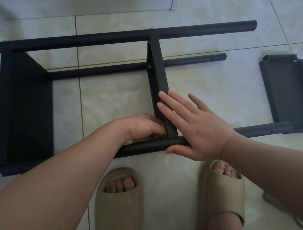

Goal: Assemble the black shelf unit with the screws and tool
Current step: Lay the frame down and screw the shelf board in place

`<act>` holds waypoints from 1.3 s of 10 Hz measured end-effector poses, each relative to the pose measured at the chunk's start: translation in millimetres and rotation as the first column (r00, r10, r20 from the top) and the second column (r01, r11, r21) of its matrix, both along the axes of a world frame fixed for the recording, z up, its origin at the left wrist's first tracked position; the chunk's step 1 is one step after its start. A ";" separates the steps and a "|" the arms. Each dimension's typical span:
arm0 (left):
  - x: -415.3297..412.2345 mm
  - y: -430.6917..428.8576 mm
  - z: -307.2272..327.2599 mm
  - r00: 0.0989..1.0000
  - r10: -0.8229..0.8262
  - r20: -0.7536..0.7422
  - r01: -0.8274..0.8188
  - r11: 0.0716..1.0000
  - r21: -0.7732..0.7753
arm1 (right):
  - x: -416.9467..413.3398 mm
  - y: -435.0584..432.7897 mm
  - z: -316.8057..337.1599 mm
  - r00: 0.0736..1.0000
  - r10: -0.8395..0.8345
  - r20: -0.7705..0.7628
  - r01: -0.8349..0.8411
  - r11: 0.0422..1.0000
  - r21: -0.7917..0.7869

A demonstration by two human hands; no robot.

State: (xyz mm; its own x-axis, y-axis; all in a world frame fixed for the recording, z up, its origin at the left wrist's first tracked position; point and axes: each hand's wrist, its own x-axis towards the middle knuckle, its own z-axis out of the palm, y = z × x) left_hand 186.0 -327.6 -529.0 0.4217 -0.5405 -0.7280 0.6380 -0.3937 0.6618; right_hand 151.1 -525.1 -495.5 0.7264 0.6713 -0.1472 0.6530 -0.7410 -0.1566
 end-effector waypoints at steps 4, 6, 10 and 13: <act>0.7 -1.9 -1.9 0.996 0.040 -0.085 -0.045 0.998 -0.052 | 0.1 0.4 1.1 1.000 -0.004 -0.008 0.004 1.000 -0.007; 0.0 -0.6 -0.9 0.999 0.028 -0.016 -0.028 1.000 -0.012 | -0.1 0.6 1.2 1.000 -0.003 -0.005 0.003 1.000 0.000; -0.5 -0.8 -1.0 0.998 0.061 -0.031 -0.062 0.998 -0.028 | -0.7 0.7 2.3 1.000 -0.006 -0.014 0.006 1.000 -0.002; -0.4 -0.7 1.6 0.997 0.067 -0.042 -0.068 0.997 -0.038 | -0.7 0.8 2.6 1.000 -0.008 -0.015 0.008 1.000 -0.006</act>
State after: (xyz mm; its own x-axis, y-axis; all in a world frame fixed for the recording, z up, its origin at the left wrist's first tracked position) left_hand 185.6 -328.4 -527.3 0.4285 -0.5405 -0.7240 0.6891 -0.3229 0.6488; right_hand 150.4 -524.2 -492.9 0.7291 0.6648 -0.1626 0.6449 -0.7469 -0.1618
